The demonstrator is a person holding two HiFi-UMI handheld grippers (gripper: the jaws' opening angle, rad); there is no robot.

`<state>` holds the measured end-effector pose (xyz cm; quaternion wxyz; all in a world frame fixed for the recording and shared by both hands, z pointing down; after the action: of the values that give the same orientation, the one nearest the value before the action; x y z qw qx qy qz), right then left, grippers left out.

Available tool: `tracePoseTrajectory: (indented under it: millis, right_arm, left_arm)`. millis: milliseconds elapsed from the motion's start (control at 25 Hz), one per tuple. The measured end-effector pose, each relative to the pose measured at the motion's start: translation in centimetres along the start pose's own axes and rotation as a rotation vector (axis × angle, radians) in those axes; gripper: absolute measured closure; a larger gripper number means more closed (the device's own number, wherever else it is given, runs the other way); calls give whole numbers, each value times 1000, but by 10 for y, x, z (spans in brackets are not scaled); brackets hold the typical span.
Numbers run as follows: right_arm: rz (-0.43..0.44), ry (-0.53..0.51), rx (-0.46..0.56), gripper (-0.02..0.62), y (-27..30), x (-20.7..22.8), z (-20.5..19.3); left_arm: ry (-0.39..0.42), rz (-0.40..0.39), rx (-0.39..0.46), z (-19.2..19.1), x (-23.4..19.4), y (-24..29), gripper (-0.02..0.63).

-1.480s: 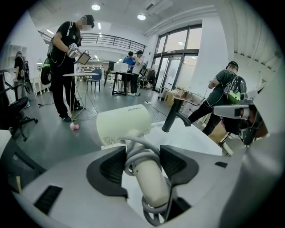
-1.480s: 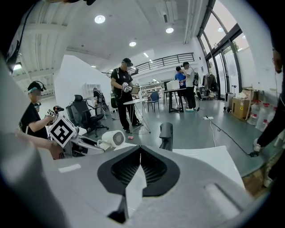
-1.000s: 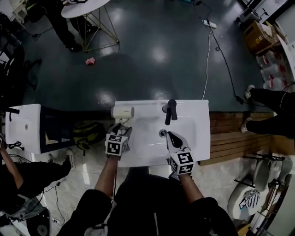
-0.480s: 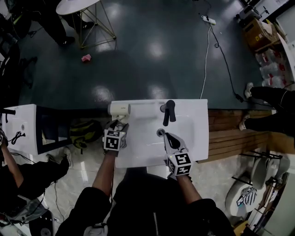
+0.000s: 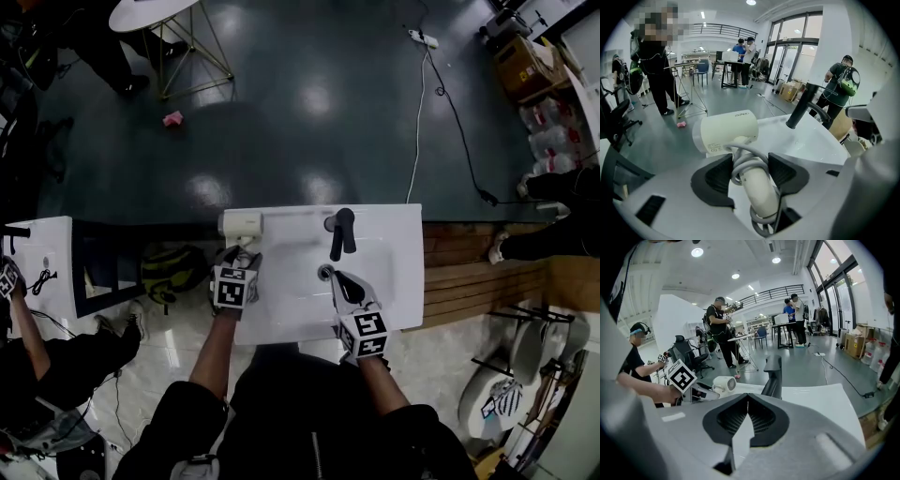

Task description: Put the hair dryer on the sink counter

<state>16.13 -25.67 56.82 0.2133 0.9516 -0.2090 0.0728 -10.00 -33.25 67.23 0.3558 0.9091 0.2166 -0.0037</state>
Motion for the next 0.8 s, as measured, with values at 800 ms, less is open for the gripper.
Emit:
tracePoseTrajectory:
  millis: [800]
  right_arm:
    - [-7, 17, -11, 591, -4, 2, -6]
  left_arm:
    - [11, -10, -20, -3, 2, 9, 363]
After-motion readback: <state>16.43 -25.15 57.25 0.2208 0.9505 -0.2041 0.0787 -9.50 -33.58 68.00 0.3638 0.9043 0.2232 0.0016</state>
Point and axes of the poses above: the fingertips, and each gripper's own axes: y forward along the fingers, x to its right, z out of its top, the point moved 8 cm from there along -y, backward along the fingers, and after that the axes turned 14 degrees about x, right-handed, at the moved point
